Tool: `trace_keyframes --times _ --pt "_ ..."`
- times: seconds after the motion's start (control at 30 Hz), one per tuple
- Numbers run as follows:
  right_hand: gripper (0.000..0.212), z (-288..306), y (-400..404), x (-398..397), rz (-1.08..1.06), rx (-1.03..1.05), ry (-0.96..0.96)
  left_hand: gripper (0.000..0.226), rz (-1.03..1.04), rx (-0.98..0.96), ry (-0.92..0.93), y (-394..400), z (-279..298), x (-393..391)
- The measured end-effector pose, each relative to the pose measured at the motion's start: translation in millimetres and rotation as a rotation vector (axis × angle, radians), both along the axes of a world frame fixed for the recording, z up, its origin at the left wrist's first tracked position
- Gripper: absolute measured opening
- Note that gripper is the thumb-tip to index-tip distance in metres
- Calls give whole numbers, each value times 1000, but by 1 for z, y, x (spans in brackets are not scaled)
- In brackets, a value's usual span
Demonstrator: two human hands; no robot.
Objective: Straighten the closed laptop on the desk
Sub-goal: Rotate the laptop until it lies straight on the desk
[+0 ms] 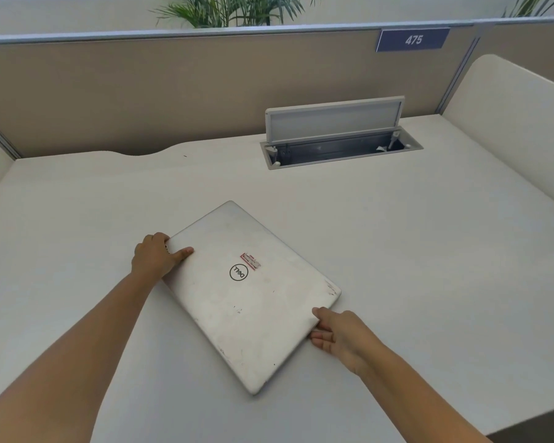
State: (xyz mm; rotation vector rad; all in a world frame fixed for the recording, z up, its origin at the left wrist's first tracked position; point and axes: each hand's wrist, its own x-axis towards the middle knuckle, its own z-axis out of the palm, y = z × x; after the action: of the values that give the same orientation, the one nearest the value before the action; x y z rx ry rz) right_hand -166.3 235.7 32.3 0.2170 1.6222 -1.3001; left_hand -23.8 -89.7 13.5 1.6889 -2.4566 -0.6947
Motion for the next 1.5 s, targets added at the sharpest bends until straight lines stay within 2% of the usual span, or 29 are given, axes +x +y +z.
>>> trace_keyframes --times 0.3,0.43,0.6,0.87,1.03,1.27,1.5 --pt "41 0 -3 -4 -8 -34 -34 66 42 24 87 -1 -7 2" --pt "27 -2 -6 -1 41 -62 0 65 56 38 110 2 -7 4" --pt "31 -8 -5 2 200 74 186 64 63 56 140 5 -5 6" --pt "32 -14 1 -6 268 30 223 52 77 196 292 -2 -4 18" --pt "32 -15 1 -8 283 23 232 44 53 187 289 -2 -4 17" --pt "33 -18 4 -21 271 -27 275 60 46 210 258 -1 -2 16" --pt "31 -27 7 -29 287 -80 283 60 35 146 203 0 -5 16"
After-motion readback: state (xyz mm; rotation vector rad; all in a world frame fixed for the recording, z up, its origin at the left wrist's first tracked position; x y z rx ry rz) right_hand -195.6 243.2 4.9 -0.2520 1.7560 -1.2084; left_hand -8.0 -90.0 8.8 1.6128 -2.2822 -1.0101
